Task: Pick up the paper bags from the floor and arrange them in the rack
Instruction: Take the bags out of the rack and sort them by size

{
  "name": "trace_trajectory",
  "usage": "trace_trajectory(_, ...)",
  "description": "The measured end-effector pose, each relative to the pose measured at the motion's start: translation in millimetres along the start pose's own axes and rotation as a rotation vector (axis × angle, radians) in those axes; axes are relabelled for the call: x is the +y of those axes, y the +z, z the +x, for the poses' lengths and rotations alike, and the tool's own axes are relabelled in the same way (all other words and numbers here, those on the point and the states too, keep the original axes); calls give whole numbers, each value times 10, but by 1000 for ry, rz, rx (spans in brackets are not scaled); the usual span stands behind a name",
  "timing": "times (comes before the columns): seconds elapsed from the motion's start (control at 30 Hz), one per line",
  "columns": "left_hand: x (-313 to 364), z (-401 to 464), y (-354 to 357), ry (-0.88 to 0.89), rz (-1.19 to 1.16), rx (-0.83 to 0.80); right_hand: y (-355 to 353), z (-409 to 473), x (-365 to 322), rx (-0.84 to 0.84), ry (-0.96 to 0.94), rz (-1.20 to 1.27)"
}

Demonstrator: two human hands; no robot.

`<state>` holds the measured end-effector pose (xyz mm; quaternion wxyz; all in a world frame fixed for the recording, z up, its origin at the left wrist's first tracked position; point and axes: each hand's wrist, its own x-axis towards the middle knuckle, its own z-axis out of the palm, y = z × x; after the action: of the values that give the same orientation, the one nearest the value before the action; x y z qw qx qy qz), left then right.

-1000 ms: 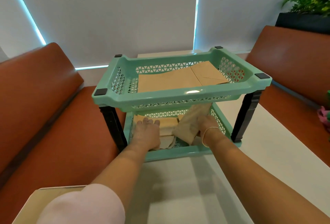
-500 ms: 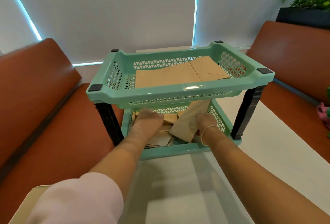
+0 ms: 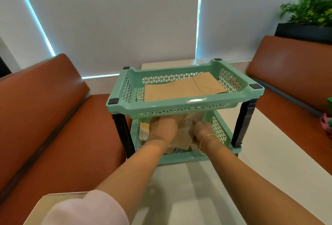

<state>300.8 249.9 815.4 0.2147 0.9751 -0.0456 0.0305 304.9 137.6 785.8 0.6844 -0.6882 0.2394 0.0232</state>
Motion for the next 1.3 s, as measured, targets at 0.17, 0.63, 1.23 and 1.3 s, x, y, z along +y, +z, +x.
trace_trajectory(0.17,267,-175,116,37,-44,-10,38,-151,9,-115,6,182)
trace_trajectory(0.63,-380,112,268,63,421,-144,-218,149,113,30,21,-144)
trace_trajectory(1.23,-511,206,169,156,813,-2,-69,208,202,105,50,-17)
trace_trajectory(1.3,-472,165,108,125,758,18,-50,164,215,120,40,-48)
